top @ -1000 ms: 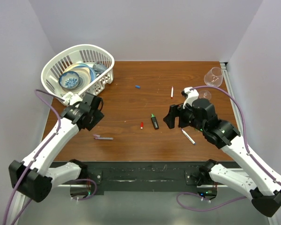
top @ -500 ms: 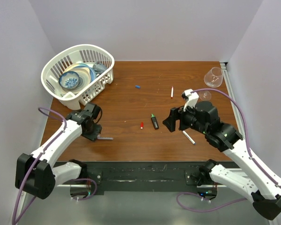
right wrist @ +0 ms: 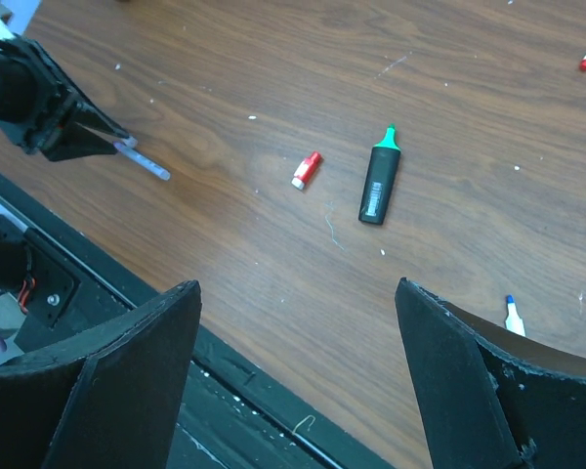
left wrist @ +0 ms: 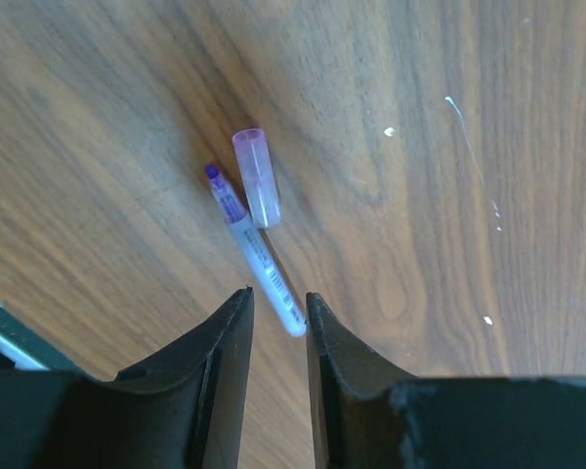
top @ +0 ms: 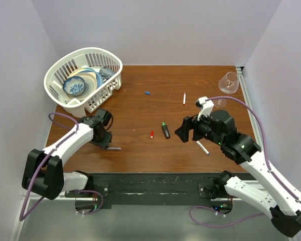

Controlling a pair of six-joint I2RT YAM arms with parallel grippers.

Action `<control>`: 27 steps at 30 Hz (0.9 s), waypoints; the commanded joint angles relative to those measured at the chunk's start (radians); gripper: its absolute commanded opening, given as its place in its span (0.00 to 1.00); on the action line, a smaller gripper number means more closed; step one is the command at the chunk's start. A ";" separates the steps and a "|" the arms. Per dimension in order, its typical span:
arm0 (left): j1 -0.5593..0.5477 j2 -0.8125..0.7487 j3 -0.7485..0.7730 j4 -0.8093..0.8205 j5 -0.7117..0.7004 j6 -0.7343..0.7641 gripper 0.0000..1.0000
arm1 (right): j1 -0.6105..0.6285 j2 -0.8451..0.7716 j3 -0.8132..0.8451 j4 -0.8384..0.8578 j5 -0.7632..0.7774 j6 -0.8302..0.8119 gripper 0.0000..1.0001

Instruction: Insert the pens into the pen caps

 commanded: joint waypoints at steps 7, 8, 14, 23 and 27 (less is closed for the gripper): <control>0.005 0.077 -0.024 0.071 0.005 0.007 0.31 | 0.004 -0.012 -0.002 0.026 0.003 -0.024 0.86; 0.005 0.080 -0.026 0.082 0.005 0.023 0.31 | 0.004 -0.012 -0.002 0.021 0.007 -0.026 0.86; 0.005 0.115 -0.027 0.099 0.014 0.037 0.31 | 0.002 -0.013 -0.002 0.020 0.027 -0.033 0.86; 0.005 0.143 -0.062 0.136 0.037 0.063 0.29 | 0.002 -0.003 -0.002 0.014 0.042 -0.032 0.86; 0.001 0.150 -0.082 0.131 0.063 0.062 0.26 | 0.002 0.002 0.004 0.011 0.046 -0.032 0.87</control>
